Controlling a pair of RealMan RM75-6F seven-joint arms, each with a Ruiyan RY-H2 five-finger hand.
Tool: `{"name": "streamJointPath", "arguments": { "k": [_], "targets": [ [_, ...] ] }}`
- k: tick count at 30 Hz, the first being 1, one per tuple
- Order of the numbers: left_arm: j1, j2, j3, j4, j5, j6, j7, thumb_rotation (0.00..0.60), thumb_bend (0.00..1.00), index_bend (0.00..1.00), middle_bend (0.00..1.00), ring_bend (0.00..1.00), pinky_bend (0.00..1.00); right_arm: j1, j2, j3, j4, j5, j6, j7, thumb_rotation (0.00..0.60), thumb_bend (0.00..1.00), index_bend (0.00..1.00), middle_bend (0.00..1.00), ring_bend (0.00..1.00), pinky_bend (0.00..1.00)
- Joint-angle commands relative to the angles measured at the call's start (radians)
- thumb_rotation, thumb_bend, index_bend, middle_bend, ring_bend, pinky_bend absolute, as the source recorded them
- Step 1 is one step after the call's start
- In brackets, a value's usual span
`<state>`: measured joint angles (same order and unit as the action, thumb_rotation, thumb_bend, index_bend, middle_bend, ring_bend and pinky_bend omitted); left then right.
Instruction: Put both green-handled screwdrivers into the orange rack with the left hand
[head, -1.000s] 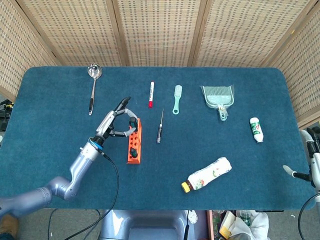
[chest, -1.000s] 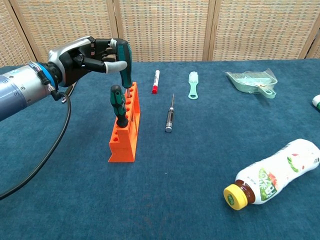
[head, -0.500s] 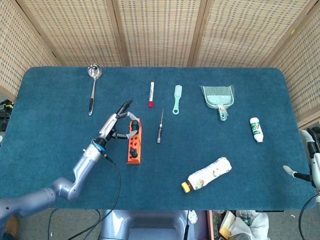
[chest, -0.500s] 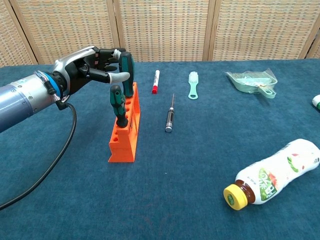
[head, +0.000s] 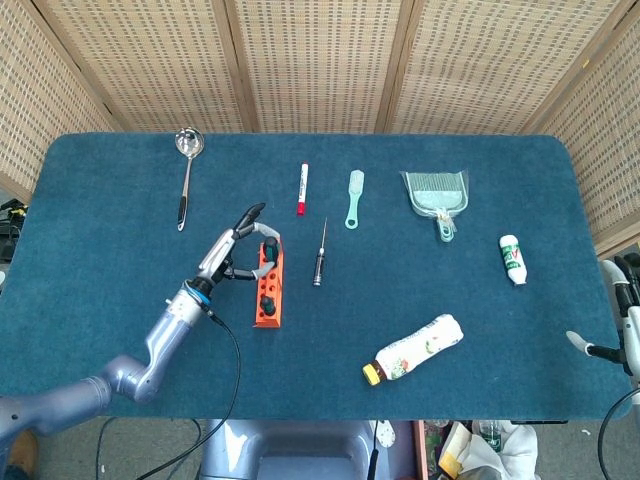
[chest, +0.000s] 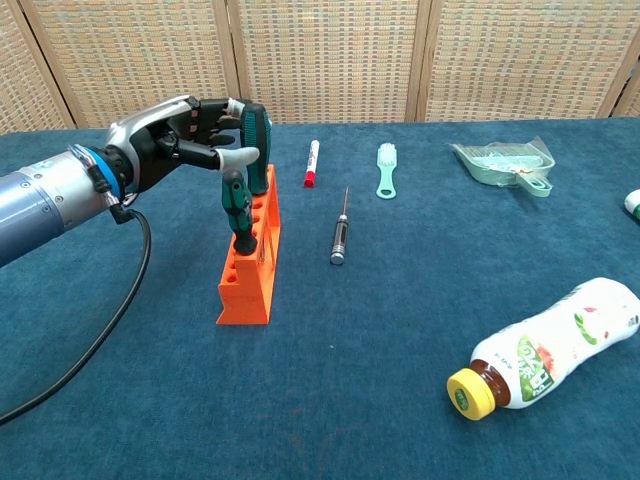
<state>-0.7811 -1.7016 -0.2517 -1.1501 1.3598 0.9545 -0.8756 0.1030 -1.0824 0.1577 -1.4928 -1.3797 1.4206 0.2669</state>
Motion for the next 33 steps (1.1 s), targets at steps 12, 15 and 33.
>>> {"name": "streamJointPath", "arguments": {
  "k": [12,15,33],
  "targets": [
    [0.054,0.061,-0.002,-0.064,0.034,0.097,-0.043,0.600,0.09,0.03,0.00,0.00,0.00,-0.003,0.004,-0.004,-0.006,-0.013,0.007,0.005,0.600,0.00,0.00,0.00,0.00,0.00],
    [0.087,0.125,0.010,-0.113,0.062,0.144,-0.037,0.600,0.04,0.00,0.00,0.00,0.00,-0.004,0.004,-0.006,-0.007,-0.017,0.012,0.006,0.600,0.00,0.00,0.00,0.00,0.00],
    [0.446,0.614,0.201,-0.567,-0.042,0.402,0.862,0.600,0.00,0.00,0.00,0.00,0.00,-0.018,0.008,-0.013,-0.025,-0.046,0.052,-0.004,0.600,0.00,0.00,0.00,0.00,0.00]
  ]
}}
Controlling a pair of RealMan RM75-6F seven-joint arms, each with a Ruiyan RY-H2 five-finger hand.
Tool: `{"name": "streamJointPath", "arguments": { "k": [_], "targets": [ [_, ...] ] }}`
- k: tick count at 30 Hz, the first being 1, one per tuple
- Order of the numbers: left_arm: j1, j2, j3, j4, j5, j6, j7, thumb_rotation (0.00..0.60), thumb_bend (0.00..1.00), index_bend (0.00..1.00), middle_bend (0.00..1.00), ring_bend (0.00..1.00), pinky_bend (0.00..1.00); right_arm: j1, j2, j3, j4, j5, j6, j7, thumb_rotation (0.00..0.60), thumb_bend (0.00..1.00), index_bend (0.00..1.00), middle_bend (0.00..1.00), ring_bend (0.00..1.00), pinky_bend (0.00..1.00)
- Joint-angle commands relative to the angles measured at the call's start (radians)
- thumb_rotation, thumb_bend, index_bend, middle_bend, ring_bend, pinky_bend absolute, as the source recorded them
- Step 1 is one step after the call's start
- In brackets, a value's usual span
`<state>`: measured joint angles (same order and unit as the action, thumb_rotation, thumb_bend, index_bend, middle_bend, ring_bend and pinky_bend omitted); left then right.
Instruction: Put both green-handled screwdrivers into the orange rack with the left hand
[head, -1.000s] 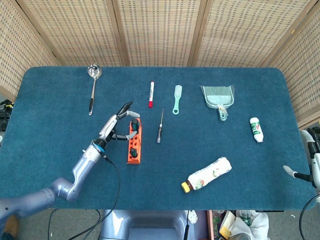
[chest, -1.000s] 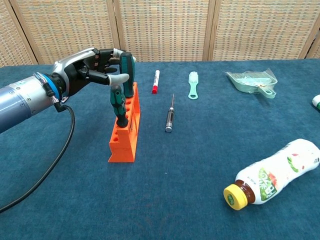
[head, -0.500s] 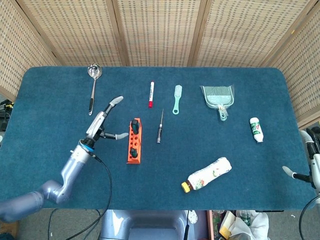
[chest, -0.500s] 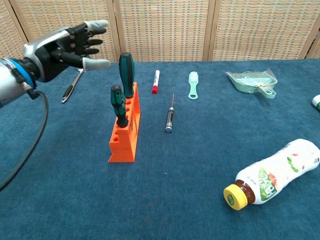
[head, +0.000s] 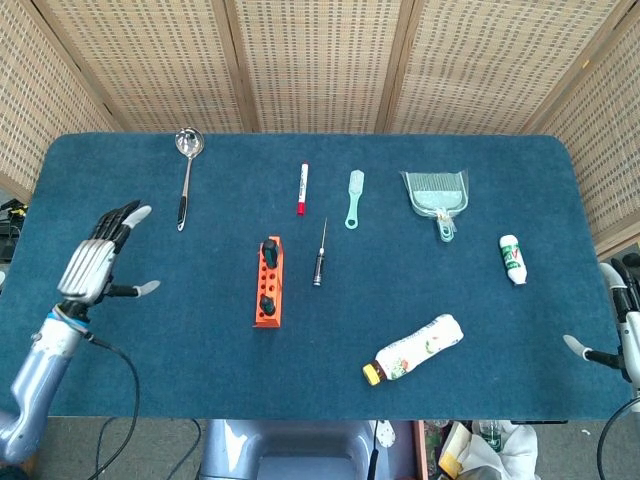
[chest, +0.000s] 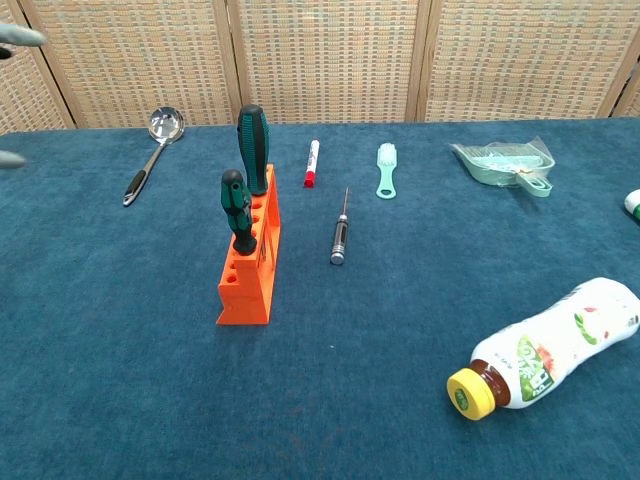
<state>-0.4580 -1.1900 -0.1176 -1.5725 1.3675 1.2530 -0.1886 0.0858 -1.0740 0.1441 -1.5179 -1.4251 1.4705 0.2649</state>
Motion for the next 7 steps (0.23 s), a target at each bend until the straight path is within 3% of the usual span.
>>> {"name": "streamJointPath", "arguments": {
  "k": [1,7],
  "targets": [
    [0.136,0.102,0.073,-0.154,-0.046,0.118,0.185,0.600,0.00,0.00,0.00,0.00,0.00,-0.001,0.000,0.000,0.000,-0.001,0.004,-0.002,0.600,0.00,0.00,0.00,0.00,0.00],
    [0.190,0.108,0.100,-0.190,0.012,0.184,0.236,0.600,0.00,0.00,0.00,0.00,0.00,-0.004,0.000,-0.001,0.001,-0.003,0.008,-0.002,0.600,0.00,0.00,0.00,0.00,0.00]
  ]
}}
